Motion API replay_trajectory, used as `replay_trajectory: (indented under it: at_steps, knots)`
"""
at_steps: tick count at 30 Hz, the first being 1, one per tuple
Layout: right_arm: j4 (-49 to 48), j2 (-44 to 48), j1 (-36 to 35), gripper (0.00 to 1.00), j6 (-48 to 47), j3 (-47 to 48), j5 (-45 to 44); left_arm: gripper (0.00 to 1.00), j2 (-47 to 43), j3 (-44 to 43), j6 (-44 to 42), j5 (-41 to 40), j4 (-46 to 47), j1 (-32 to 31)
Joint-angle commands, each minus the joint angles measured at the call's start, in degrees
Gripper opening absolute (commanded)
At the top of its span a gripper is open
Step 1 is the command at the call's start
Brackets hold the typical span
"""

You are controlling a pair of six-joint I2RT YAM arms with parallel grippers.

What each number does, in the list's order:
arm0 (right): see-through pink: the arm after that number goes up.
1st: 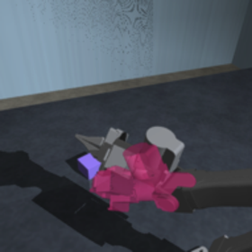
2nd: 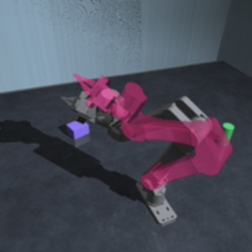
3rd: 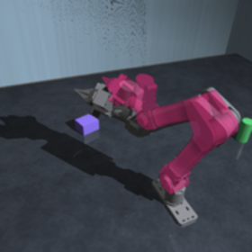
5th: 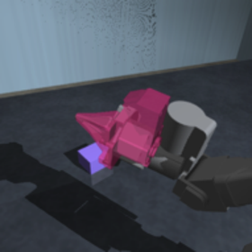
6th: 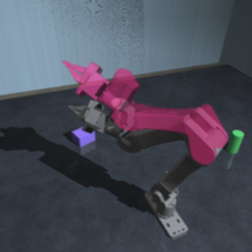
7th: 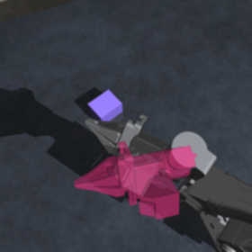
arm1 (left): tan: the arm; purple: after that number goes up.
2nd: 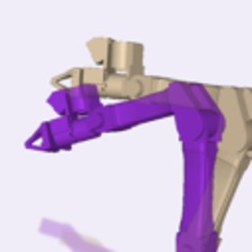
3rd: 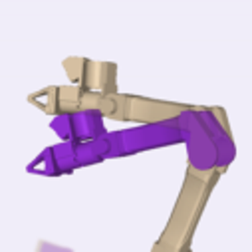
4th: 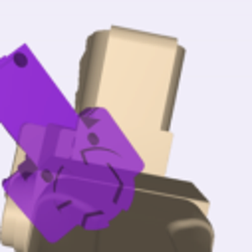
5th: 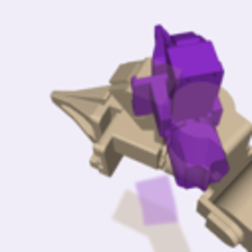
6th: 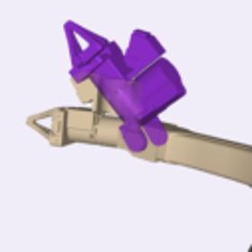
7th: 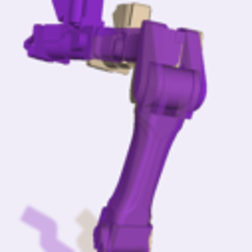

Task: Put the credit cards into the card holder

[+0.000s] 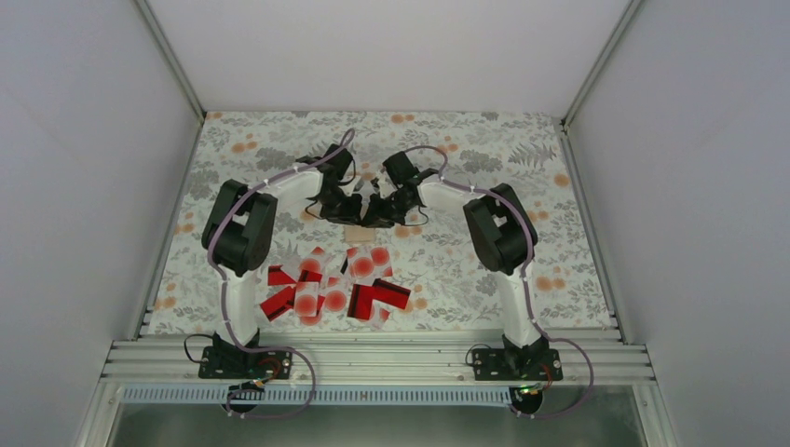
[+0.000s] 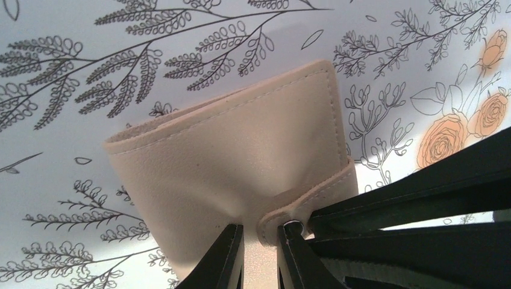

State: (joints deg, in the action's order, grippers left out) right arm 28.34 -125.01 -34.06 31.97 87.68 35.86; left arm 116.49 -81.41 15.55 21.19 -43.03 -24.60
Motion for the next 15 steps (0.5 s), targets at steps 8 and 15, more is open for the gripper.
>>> replay_trajectory:
  at_steps: [8,15]
  knots:
    - [-1.8,3.9,1.1,0.1,1.1,-0.9,-3.0,0.17,5.2,-0.5,0.9,-2.5,-0.9,-3.2]
    - [-1.0,7.4,2.0,0.1,1.0,-0.5,-4.2,0.17,6.6,-1.9,0.8,-4.6,-2.2,-3.7]
